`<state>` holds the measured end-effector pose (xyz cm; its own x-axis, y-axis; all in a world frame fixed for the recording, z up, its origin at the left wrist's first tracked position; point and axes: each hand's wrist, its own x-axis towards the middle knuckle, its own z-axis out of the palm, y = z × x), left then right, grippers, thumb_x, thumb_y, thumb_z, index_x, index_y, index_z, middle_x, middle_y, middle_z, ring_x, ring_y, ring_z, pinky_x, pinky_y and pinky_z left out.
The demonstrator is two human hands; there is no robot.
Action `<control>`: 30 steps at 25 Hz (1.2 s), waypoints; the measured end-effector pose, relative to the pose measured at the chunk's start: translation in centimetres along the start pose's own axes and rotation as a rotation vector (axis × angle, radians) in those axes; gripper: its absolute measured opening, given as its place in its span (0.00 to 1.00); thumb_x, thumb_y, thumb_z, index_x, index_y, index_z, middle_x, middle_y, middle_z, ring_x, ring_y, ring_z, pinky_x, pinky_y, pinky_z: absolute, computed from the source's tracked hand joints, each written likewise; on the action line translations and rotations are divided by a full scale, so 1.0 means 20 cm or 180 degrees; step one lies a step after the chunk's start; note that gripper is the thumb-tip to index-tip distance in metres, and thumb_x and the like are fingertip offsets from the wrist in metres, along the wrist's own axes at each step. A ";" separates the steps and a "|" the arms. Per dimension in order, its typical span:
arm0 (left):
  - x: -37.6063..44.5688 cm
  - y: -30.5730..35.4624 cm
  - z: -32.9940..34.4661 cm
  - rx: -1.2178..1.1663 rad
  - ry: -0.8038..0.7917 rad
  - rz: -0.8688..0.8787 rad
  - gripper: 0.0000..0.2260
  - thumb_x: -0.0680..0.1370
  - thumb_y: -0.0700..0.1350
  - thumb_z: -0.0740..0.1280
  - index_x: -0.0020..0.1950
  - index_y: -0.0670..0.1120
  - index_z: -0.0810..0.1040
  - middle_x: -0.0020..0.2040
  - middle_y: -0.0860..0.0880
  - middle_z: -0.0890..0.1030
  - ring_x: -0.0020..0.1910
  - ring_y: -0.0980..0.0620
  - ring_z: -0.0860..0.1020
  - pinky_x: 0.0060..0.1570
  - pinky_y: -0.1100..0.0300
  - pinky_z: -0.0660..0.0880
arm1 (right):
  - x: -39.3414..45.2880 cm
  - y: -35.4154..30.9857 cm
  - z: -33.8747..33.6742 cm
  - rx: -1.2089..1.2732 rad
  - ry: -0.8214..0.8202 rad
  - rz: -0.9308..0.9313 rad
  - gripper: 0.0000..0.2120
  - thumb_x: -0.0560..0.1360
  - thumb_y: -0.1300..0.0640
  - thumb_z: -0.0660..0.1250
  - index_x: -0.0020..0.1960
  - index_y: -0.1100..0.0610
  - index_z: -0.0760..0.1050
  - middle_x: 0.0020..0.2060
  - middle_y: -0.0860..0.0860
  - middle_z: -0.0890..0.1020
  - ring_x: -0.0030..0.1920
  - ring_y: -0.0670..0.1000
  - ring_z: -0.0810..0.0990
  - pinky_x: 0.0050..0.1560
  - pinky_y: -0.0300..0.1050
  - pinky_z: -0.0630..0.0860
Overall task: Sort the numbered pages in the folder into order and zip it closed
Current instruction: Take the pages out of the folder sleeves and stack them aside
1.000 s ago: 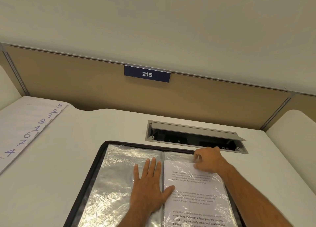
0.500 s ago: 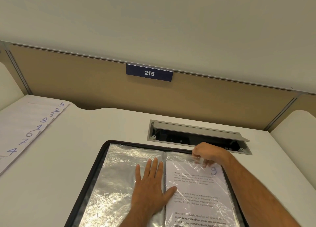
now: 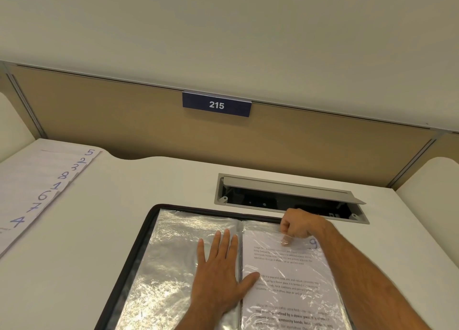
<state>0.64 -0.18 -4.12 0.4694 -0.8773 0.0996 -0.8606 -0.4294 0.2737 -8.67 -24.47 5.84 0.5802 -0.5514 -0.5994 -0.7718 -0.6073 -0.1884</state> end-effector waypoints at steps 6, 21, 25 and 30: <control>0.00 0.01 -0.02 -0.0055 -0.0052 0.0028 0.49 0.70 0.81 0.53 0.74 0.43 0.71 0.75 0.44 0.70 0.73 0.42 0.69 0.67 0.35 0.55 | 0.01 0.03 -0.04 -0.0218 0.1033 -0.0182 0.06 0.75 0.56 0.72 0.43 0.48 0.75 0.43 0.47 0.80 0.43 0.47 0.77 0.44 0.41 0.72; 0.01 0.01 0.00 -0.0039 0.0111 0.0124 0.54 0.65 0.83 0.54 0.72 0.42 0.74 0.73 0.42 0.72 0.71 0.41 0.72 0.65 0.35 0.58 | -0.07 -0.10 -0.48 -0.0554 0.3528 -0.0765 0.05 0.79 0.63 0.64 0.52 0.60 0.78 0.40 0.56 0.82 0.37 0.54 0.75 0.40 0.47 0.70; 0.02 0.02 -0.04 -0.0108 -0.0151 0.0015 0.56 0.65 0.84 0.52 0.76 0.43 0.68 0.77 0.43 0.66 0.75 0.41 0.67 0.68 0.35 0.54 | -0.16 -0.13 -0.54 -0.0406 0.4122 -0.1233 0.07 0.76 0.64 0.69 0.54 0.63 0.80 0.38 0.59 0.84 0.34 0.58 0.79 0.41 0.49 0.75; 0.02 0.02 -0.11 0.0006 -0.0904 -0.0189 0.59 0.61 0.87 0.44 0.79 0.51 0.32 0.79 0.51 0.31 0.78 0.49 0.31 0.73 0.37 0.31 | -0.27 -0.10 -0.59 -0.0406 0.4564 -0.1346 0.15 0.75 0.69 0.70 0.61 0.63 0.79 0.39 0.59 0.86 0.37 0.61 0.84 0.41 0.57 0.81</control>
<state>0.99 -0.29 -1.92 0.4453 -0.8753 -0.1885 -0.8337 -0.4821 0.2693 -7.13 -27.12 18.61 0.5623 -0.3583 0.7452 -0.5031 -0.8635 -0.0356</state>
